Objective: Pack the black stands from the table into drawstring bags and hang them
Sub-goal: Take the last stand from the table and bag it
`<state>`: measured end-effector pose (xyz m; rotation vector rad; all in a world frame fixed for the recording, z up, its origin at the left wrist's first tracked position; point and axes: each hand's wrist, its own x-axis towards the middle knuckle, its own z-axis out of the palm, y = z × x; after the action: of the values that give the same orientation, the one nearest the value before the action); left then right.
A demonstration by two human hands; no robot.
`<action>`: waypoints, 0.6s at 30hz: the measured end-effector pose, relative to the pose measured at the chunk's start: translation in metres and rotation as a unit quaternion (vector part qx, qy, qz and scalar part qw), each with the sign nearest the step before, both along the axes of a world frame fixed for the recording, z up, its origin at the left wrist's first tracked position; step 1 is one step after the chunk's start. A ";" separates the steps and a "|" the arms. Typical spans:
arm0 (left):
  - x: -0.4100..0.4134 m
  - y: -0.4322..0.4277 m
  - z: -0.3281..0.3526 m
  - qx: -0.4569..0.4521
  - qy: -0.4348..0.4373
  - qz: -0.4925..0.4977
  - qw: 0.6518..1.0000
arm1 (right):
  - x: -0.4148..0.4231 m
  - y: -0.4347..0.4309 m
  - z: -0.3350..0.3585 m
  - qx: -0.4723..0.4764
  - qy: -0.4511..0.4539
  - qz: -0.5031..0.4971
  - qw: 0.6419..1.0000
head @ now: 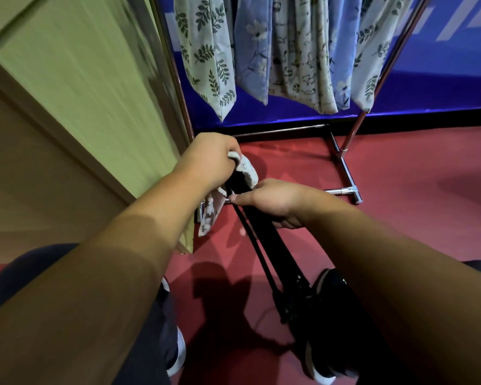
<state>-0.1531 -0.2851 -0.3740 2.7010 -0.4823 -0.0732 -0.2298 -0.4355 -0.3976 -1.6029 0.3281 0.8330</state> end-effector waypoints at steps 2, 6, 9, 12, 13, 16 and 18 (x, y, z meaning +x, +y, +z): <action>-0.003 -0.001 0.003 0.001 0.048 -0.035 0.998 | 0.001 0.001 0.000 0.014 0.002 -0.025 1.000; -0.006 -0.005 0.009 -0.039 0.126 -0.073 0.989 | 0.008 -0.003 -0.005 0.043 0.004 -0.077 0.996; -0.007 -0.004 0.010 -0.093 0.201 -0.071 0.972 | 0.009 -0.001 -0.011 0.051 0.016 -0.114 0.992; -0.006 -0.001 0.010 -0.144 0.247 -0.065 0.956 | 0.008 0.003 -0.016 0.058 0.068 -0.096 0.991; -0.005 0.001 0.007 -0.139 0.231 -0.058 0.961 | 0.007 0.004 -0.018 0.056 0.090 -0.078 0.991; 0.003 0.006 -0.004 -0.039 0.087 -0.007 0.995 | 0.003 0.007 -0.018 0.034 0.132 -0.030 0.990; 0.003 0.011 -0.006 0.028 0.020 0.036 0.999 | 0.000 0.010 -0.016 0.006 0.109 -0.014 0.994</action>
<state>-0.1497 -0.2742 -0.3795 2.7635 -0.3768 -0.1215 -0.2294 -0.4253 -0.4135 -1.4956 0.4984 0.9877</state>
